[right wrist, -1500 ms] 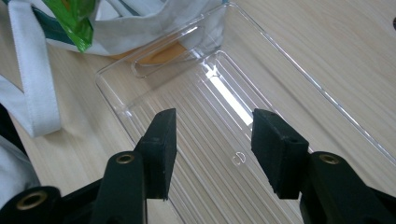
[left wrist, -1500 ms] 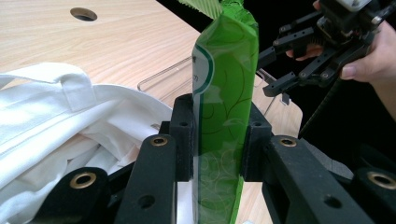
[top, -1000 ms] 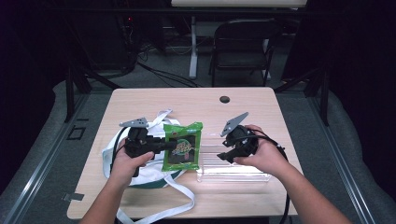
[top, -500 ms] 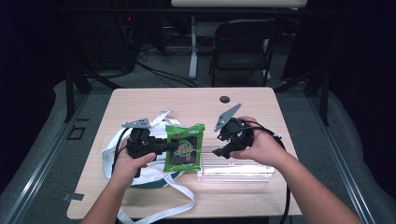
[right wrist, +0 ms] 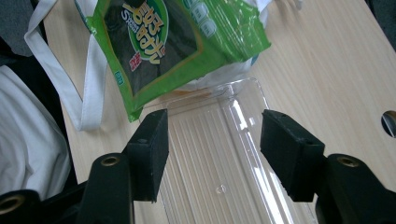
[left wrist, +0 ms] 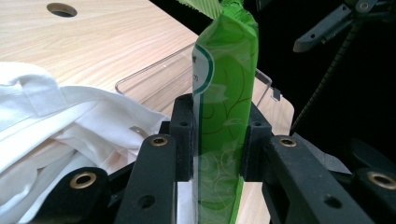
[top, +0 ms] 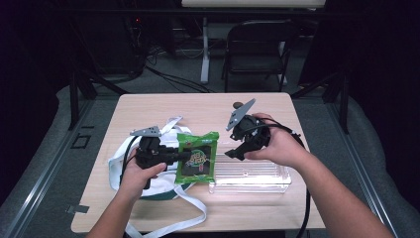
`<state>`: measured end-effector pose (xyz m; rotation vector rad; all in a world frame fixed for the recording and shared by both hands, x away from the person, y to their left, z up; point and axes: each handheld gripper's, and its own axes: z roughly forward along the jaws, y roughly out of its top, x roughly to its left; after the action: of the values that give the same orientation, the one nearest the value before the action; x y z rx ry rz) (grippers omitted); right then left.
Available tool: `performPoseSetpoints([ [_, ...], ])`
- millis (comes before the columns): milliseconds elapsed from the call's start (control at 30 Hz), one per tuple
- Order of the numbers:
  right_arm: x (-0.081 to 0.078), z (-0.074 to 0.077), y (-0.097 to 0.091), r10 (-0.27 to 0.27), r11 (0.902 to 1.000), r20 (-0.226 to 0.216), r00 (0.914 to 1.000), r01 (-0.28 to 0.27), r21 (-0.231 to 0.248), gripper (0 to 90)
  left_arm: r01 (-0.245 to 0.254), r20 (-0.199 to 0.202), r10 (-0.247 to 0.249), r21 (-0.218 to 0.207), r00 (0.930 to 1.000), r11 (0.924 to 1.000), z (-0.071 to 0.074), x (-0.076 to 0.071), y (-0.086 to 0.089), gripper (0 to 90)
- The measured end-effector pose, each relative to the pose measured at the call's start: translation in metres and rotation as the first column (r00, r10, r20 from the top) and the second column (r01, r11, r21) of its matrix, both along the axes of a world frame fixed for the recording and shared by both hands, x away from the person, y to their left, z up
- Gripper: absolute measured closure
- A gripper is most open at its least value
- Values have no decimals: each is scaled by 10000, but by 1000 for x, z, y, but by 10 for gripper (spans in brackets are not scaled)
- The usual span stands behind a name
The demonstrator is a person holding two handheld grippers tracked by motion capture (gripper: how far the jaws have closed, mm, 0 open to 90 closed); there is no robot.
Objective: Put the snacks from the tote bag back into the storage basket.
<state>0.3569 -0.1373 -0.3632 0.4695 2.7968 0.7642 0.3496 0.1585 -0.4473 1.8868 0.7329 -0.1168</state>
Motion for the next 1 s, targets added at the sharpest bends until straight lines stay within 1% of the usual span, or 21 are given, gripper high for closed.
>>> performPoseSetpoints([
  [67, 0, 5, 2, 110, 9999, 144, 9998, -109, -61, 418, 56, 33, -56, -3, 10000, 10000, 1, -1, -2, 720],
  [100, 1, 7, 3, 153, 9999, 107, 9998, -153, -22, 417, 56, 33, -56, -3, 10000, 10000, 1, -1, -2, 721],
  [133, 1, 9, 4, 230, 9997, 145, 9996, -229, -124, 415, 118, 30, -118, -2, 9999, 9999, 1, -2, -4, 721],
  [233, 2, 14, 8, 346, 9993, 185, 9992, -343, -138, 402, 215, 38, -215, 47, 9998, 9998, 1, -3, -6, 720],
  [300, 2, 15, 10, 416, 9989, 191, 9990, -411, -219, 397, 207, 27, -207, 36, 9998, 9998, 1, -3, -7, 720],
  [333, 3, 17, 14, 507, 9980, 264, 9984, -497, -387, 390, 281, 36, -281, 46, 9996, 9996, 1, -4, -9, 721],
  [367, 3, 17, 14, 507, 9980, 264, 9984, -497, -387, 390, 281, 36, -281, 46, 9996, 9996, 1, -4, -9, 721],
  [433, 5, 19, 20, 727, 9954, 160, 9972, -715, -639, 386, 370, 52, -370, 45, 9993, 9993, 1, -5, -11, 721],
  [467, 5, 18, 23, 743, 9954, 100, 9972, -736, -618, 386, 400, 64, -400, 51, 9992, 9992, 1, -5, -12, 721],
  [600, 7, 19, 30, 1004, 9914, 65, 9949, -995, -851, 386, 449, 72, -449, 62, 9990, 9990, 1, -6, -13, 721],
  [800, 9, 20, 40, 1173, 9875, -33, 9931, -1170, -1054, 383, 574, 105, -576, 120, 9983, 9983, 1, -7, -17, 721],
  [900, 10, 19, 42, 1207, 9875, -49, 9927, -1205, -1012, 381, 613, 115, -614, 81, 9980, 9981, 1, -8, -18, 721],
  [933, 11, 18, 45, 1326, 9848, -62, 9912, -1324, -1127, 381, 646, 127, -647, 89, 9978, 9979, 1, -9, -19, 722],
  [1000, 12, 17, 47, 1393, 9833, -139, 9902, -1400, -1165, 381, 708, 136, -710, 128, 9974, 9974, 1, -9, -21, 721],
])
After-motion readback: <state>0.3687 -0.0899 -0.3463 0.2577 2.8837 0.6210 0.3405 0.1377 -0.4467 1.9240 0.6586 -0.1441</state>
